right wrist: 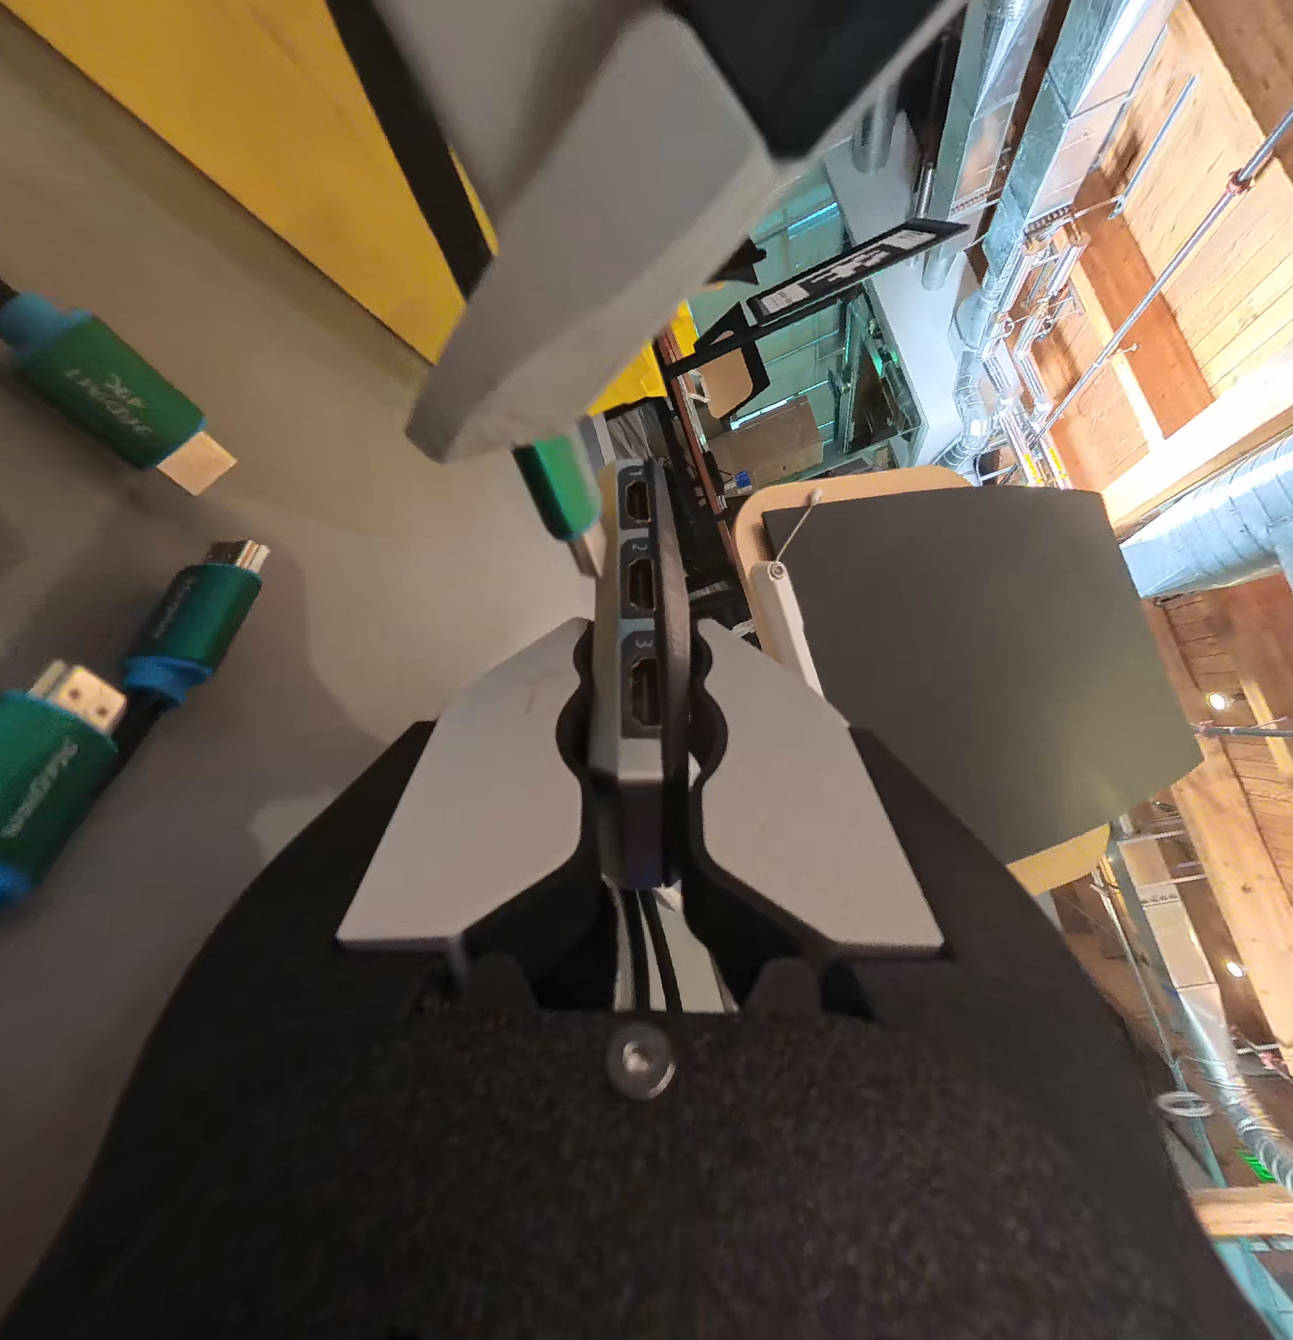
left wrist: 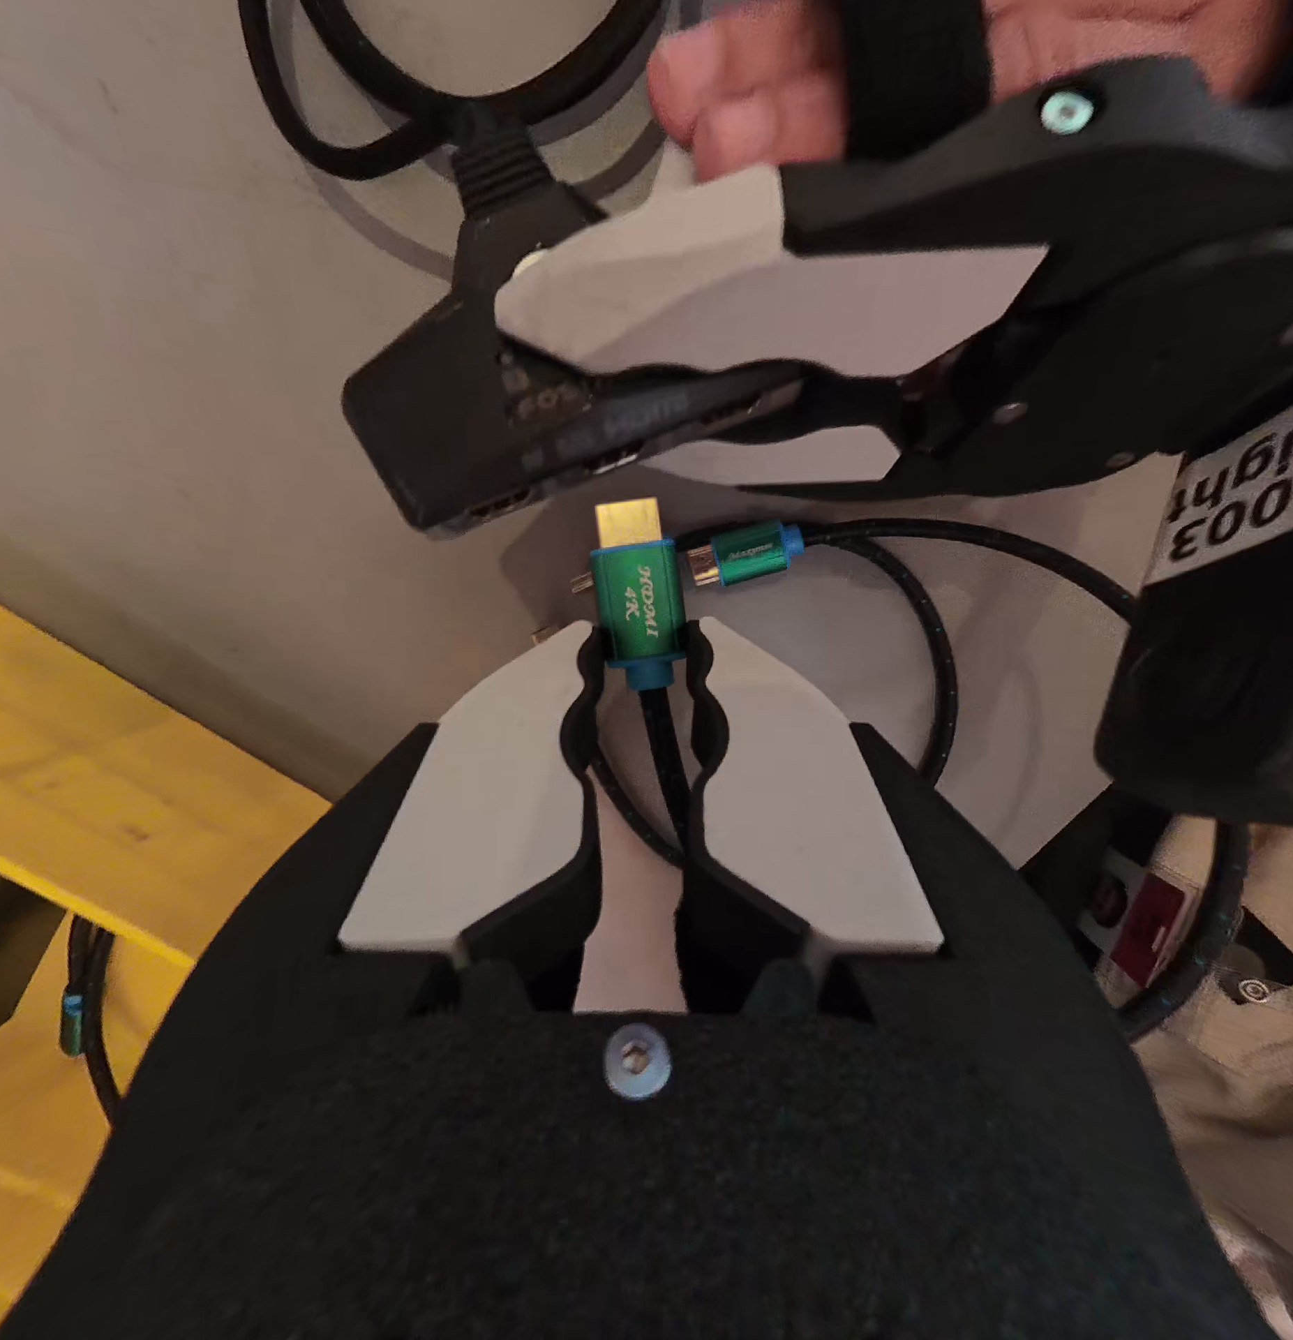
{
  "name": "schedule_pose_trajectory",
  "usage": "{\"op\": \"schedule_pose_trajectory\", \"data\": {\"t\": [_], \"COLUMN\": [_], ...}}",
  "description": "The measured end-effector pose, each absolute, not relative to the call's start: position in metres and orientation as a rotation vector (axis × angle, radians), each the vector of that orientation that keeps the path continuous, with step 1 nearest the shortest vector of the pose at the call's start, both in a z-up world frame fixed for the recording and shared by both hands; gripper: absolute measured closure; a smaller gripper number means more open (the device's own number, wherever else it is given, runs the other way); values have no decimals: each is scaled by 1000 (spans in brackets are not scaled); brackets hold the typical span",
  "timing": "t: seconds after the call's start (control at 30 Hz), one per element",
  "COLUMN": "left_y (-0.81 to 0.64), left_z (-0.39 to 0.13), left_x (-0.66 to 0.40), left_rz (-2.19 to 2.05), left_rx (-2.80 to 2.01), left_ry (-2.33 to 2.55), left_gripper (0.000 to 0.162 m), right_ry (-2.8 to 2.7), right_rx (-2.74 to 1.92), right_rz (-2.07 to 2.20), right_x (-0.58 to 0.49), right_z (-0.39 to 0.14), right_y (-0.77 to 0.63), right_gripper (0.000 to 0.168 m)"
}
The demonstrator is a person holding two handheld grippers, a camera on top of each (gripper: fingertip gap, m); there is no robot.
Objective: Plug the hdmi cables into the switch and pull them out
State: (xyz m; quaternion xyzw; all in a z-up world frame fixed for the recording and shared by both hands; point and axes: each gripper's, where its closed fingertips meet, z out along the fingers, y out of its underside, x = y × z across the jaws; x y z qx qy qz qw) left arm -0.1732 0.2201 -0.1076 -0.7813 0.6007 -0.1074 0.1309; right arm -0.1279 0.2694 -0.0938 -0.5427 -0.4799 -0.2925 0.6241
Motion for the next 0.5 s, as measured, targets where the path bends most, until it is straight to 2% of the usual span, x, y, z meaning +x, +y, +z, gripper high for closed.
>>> {"op": "schedule_pose_trajectory", "data": {"t": [0.5], "left_y": [204], "left_z": [-113], "left_x": [-158], "left_rz": [-334], "left_rx": [-2279], "left_ry": [1860], "left_gripper": [141], "right_ry": [-1158], "right_rx": [-1238], "right_rz": [-735], "right_x": [-133], "right_z": [-103], "right_y": [271], "right_gripper": [146]}}
